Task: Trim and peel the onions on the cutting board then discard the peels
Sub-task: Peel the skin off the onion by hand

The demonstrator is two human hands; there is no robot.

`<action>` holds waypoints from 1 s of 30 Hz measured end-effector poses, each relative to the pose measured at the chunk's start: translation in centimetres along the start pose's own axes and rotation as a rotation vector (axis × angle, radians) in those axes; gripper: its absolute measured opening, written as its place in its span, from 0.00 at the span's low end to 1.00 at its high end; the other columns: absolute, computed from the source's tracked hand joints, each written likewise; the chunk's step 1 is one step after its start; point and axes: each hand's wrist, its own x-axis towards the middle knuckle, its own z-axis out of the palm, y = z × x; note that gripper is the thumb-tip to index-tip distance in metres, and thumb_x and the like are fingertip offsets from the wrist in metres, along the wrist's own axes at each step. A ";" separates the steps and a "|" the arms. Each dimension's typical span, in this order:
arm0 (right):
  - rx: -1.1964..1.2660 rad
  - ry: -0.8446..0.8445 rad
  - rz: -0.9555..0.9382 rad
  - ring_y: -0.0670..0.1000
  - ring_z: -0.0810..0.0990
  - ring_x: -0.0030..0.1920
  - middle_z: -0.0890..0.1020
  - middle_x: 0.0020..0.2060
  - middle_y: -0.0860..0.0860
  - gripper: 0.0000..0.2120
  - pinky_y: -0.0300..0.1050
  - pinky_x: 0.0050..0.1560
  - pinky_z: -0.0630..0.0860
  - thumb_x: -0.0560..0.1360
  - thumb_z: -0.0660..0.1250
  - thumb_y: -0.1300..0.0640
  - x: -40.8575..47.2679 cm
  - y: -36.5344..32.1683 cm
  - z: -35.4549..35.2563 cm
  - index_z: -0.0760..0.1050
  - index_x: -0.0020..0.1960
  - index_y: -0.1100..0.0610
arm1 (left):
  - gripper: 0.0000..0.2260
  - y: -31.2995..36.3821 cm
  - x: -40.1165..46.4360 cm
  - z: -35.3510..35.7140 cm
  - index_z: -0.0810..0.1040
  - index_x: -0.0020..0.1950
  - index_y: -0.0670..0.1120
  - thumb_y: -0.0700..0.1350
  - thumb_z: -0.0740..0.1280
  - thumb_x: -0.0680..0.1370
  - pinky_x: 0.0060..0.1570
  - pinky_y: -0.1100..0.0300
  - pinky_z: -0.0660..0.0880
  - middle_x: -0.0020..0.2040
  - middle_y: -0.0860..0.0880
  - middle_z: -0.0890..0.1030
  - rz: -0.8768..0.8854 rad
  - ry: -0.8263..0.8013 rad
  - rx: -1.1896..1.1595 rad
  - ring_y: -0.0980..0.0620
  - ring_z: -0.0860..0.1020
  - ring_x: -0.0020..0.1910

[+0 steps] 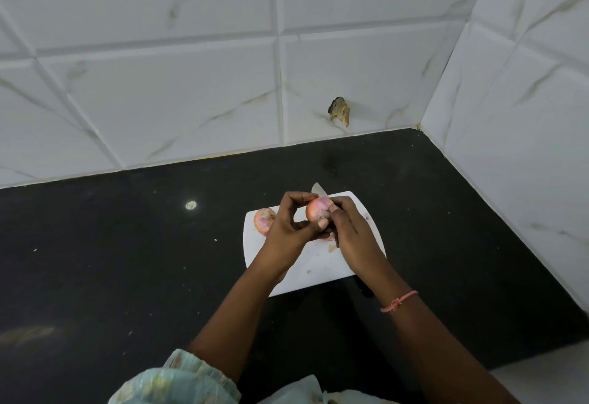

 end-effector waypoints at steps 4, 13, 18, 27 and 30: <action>-0.141 0.013 -0.068 0.47 0.79 0.55 0.81 0.54 0.49 0.13 0.40 0.54 0.78 0.83 0.55 0.52 0.2 0.1 -0.5 0.74 0.63 0.51 | 0.17 0.0 -0.1 -0.3 0.71 0.62 0.43 0.33 0.71 0.77 0.51 0.53 0.82 0.62 0.45 0.77 0.012 -0.005 -0.010 0.47 0.83 0.54; -0.281 0.011 -0.154 0.45 0.80 0.53 0.82 0.52 0.47 0.14 0.42 0.54 0.79 0.82 0.58 0.50 0.1 -0.2 -0.7 0.74 0.64 0.52 | 0.18 0.1 0.2 -0.5 0.73 0.62 0.43 0.34 0.73 0.75 0.52 0.51 0.83 0.60 0.47 0.79 0.027 -0.009 0.079 0.49 0.83 0.54; -0.402 -0.015 -0.230 0.46 0.81 0.53 0.82 0.52 0.48 0.17 0.46 0.56 0.79 0.82 0.56 0.48 -0.1 -0.4 -0.7 0.72 0.67 0.53 | 0.18 0.3 0.2 -0.9 0.74 0.61 0.45 0.35 0.74 0.75 0.52 0.54 0.82 0.60 0.50 0.79 0.023 -0.017 0.137 0.50 0.84 0.51; -0.470 0.015 -0.221 0.47 0.81 0.50 0.84 0.48 0.51 0.16 0.49 0.56 0.78 0.83 0.55 0.53 -0.2 -0.2 -0.8 0.76 0.65 0.55 | 0.17 0.8 0.2 -1.4 0.75 0.61 0.47 0.35 0.73 0.76 0.47 0.58 0.82 0.60 0.50 0.78 0.001 -0.056 0.193 0.49 0.84 0.49; -0.439 -0.008 -0.204 0.47 0.80 0.51 0.84 0.48 0.49 0.17 0.49 0.55 0.79 0.83 0.56 0.47 -0.2 -0.3 -1.0 0.76 0.65 0.51 | 0.17 0.9 0.2 -1.5 0.75 0.62 0.46 0.35 0.73 0.76 0.49 0.55 0.83 0.61 0.49 0.79 0.001 -0.056 0.200 0.47 0.84 0.49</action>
